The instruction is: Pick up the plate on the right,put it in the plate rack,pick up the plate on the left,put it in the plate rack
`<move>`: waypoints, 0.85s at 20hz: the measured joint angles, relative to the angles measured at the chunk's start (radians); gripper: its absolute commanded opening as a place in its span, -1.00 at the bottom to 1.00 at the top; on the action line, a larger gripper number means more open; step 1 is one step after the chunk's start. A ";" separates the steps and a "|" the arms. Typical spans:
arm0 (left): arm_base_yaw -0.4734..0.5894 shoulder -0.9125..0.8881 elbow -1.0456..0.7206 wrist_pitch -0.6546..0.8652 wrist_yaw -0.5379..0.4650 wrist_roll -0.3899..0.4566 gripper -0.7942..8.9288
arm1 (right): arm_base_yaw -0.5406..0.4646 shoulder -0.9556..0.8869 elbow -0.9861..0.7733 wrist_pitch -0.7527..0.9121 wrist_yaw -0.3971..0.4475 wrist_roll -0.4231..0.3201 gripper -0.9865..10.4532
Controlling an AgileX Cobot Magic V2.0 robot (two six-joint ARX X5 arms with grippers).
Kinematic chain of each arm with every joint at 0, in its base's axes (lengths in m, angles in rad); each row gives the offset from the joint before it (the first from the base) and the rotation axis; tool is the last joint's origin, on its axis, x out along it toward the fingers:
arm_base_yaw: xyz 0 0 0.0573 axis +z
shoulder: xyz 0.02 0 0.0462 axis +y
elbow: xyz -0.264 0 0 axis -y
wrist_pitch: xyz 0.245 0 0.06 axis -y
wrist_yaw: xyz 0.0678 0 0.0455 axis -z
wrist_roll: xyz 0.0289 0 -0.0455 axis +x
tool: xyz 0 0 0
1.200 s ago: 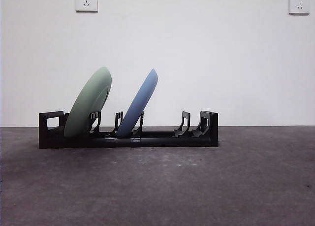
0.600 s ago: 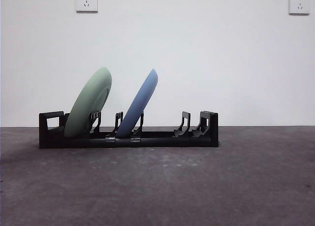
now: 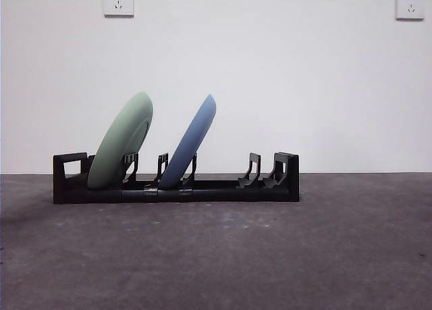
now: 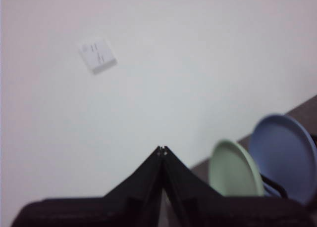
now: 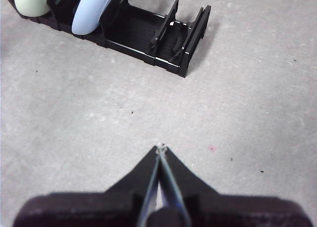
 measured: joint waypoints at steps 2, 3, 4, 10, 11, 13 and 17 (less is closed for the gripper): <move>0.000 -0.057 -0.145 0.043 -0.037 -0.053 -0.84 | 0.000 0.000 0.000 0.000 0.000 0.000 -0.82; 0.000 -0.085 -0.206 0.045 -0.067 -0.077 -0.84 | 0.000 0.000 0.000 0.000 0.000 0.000 -0.82; 0.000 -0.114 -0.261 0.048 -0.105 -0.099 -0.84 | 0.000 0.000 0.000 0.000 0.000 0.000 -0.82; 0.000 -0.290 -0.470 0.051 -0.233 -0.200 -0.84 | 0.000 0.000 0.000 0.000 0.000 0.000 -0.82; 0.000 -0.289 -0.470 0.034 -0.234 -0.208 -0.84 | 0.000 0.000 0.000 0.000 0.000 0.000 -0.82; 0.001 -0.289 -0.470 -0.028 -0.234 -0.219 -0.84 | 0.000 0.000 0.000 0.000 0.000 0.000 -0.82; -0.006 -0.287 -0.470 -0.178 -0.231 -0.277 -0.84 | 0.000 -0.001 0.000 0.000 0.000 0.000 -0.82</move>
